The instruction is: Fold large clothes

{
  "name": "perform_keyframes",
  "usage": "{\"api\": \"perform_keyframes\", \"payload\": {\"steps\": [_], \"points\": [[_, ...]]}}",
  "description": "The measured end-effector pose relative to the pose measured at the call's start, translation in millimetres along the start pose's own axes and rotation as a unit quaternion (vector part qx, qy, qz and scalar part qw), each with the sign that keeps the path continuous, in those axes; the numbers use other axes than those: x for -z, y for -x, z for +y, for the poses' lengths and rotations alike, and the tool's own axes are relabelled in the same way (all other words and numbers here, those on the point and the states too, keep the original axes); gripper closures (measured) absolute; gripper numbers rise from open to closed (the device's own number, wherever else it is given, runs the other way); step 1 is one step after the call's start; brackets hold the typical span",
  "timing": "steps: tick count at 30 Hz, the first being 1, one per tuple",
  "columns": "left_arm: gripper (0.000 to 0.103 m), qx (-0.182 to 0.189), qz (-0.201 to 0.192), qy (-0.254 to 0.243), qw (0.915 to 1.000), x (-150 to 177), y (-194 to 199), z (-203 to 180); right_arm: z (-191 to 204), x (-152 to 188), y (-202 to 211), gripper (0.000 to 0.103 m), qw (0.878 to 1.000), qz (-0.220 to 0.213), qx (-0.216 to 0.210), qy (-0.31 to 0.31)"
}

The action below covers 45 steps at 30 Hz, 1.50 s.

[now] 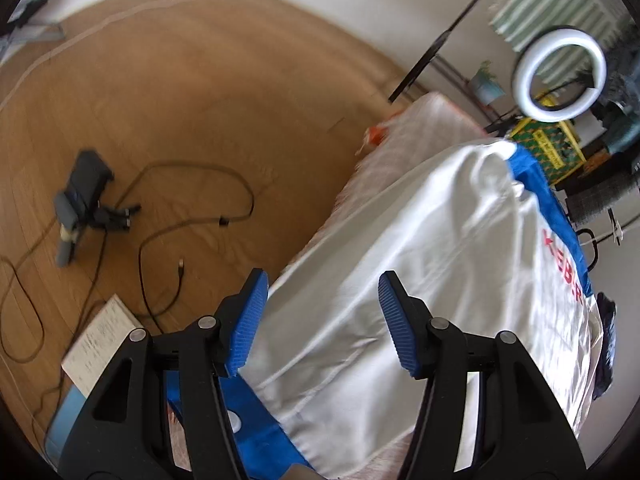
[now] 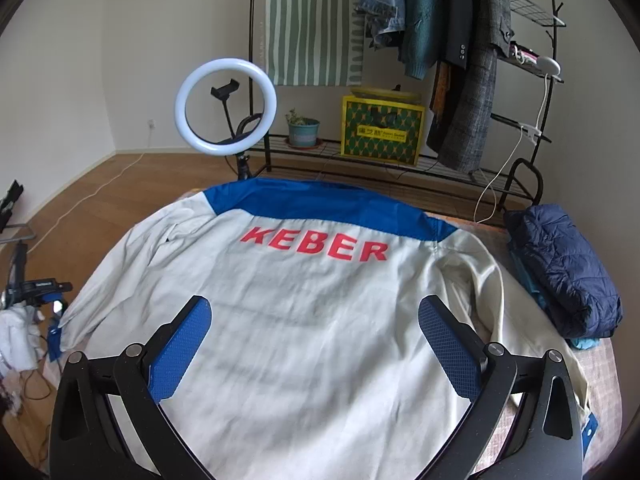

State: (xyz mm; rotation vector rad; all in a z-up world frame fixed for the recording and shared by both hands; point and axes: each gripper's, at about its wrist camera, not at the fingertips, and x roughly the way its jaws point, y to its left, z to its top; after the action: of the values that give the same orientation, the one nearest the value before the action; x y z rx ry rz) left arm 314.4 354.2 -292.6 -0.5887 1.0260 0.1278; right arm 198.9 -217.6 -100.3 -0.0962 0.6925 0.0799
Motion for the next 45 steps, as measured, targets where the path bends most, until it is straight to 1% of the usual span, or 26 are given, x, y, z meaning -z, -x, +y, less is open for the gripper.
{"api": "perform_keyframes", "payload": {"steps": [3, 4, 5, 6, 8, 9, 12, 15, 17, 19, 21, 22, 24, 26, 28, 31, 33, 36, 39, 41, 43, 45], "points": [[0.044, 0.017, 0.01, 0.037, 0.9991, -1.9, -0.2, 25.9, 6.9, 3.2, -1.1, 0.0, 1.0, -0.003, 0.011, 0.02], [0.043, 0.033, 0.01, 0.056, 0.9978, -2.1, 0.8, 34.8, 9.0, 3.8, -1.7, 0.0, 0.999, -0.004, 0.017, 0.028], [0.039, 0.048, 0.013, 0.072, 0.9961, -2.4, 0.0, 42.8, 11.4, 4.7, -2.6, 0.0, 0.999, -0.006, 0.021, 0.036], [0.036, 0.06, 0.018, 0.086, 0.9943, -2.6, -1.8, 49.7, 12.1, 4.4, -3.9, 0.0, 0.999, -0.005, 0.022, 0.038], [0.035, 0.061, 0.028, 0.096, 0.9931, -3.3, -7.4, 55.5, 14.9, 4.6, -7.4, 0.0, 0.999, 0.002, 0.015, 0.035], [0.035, 0.06, 0.031, 0.092, 0.9934, -3.5, -9.9, 55.1, 16.5, 4.2, -8.7, 0.0, 0.999, 0.006, 0.01, 0.032], [0.035, 0.084, 0.049, 0.067, 0.9929, -5.1, -18.6, 42.3, 22.3, 4.3, -10.9, 0.0, 0.999, 0.011, 0.002, 0.031], [0.035, 0.083, 0.064, 0.03, 0.994, -6.7, -26.1, 29.4, 28.9, 4.8, -10.9, 0.0, 0.999, 0.007, 0.007, 0.043], [0.035, 0.078, 0.069, 0.014, 0.9945, -5.3, -29.1, 23.5, 30.6, 5.2, -11.2, 0.0, 0.999, 0.007, 0.008, 0.046], [0.035, 0.081, 0.071, 0.003, 0.9942, -3.9, -31.4, 20.8, 31.0, 5.4, -11.9, 0.0, 0.999, 0.008, 0.01, 0.044], [0.047, 0.069, 0.068, -0.022, 0.995, -1.8, -30.4, 14.2, 29.8, 5.6, -12.6, 0.0, 0.999, 0.011, 0.013, 0.042], [0.058, 0.06, 0.066, -0.033, 0.9955, -1.3, -29.8, 11.7, 28.8, 5.6, -12.8, 0.0, 0.999, 0.011, 0.014, 0.041], [0.072, 0.053, 0.058, -0.038, 0.9962, -0.7, -27.9, 10.5, 26.6, 5.6, -12.7, 0.0, 0.999, 0.012, 0.015, 0.039], [0.088, 0.042, 0.048, -0.039, 0.9972, -1.3, -24.5, 10.3, 25.7, 6.3, -11.6, 0.0, 0.999, 0.011, 0.017, 0.04], [0.096, 0.038, 0.037, -0.045, 0.9976, -0.9, -20.9, 6.7, 25.2, 6.2, -10.3, 0.0, 0.999, 0.009, 0.017, 0.042], [0.1, 0.022, 0.013, -0.077, 0.9967, -0.3, -11.8, -4.3, 23.8, 5.9, -8.3, 0.0, 0.999, 0.007, 0.016, 0.043], [0.101, 0.013, -0.001, -0.088, 0.9961, -0.9, -5.6, -9.6, 23.3, 6.0, -7.6, 0.0, 0.999, 0.007, 0.017, 0.042], [0.101, 0.019, -0.027, -0.087, 0.9957, -4.7, 11.4, -17.4, 20.7, 5.7, -6.3, 0.0, 0.999, 0.008, 0.015, 0.04], [0.102, 0.021, -0.057, -0.114, 0.9916, -7.5, 34.6, -34.9, 18.6, 6.2, -4.9, 0.0, 0.999, 0.009, 0.013, 0.04], [0.102, 0.03, -0.072, -0.119, 0.9898, -8.7, 48.6, -44.6, 18.6, 6.8, -4.2, 0.0, 0.999, 0.011, 0.009, 0.041], [0.102, 0.043, -0.09, -0.132, 0.9862, -7.8, 64.8, -61.4, 17.5, 7.3, -3.6, 0.0, 0.999, 0.015, 0.0, 0.04], [0.102, 0.051, -0.108, -0.162, 0.9796, -2.7, 80.7, -84.7, 15.5, 8.1, -4.0, 0.0, 0.999, 0.019, -0.012, 0.034]]}}
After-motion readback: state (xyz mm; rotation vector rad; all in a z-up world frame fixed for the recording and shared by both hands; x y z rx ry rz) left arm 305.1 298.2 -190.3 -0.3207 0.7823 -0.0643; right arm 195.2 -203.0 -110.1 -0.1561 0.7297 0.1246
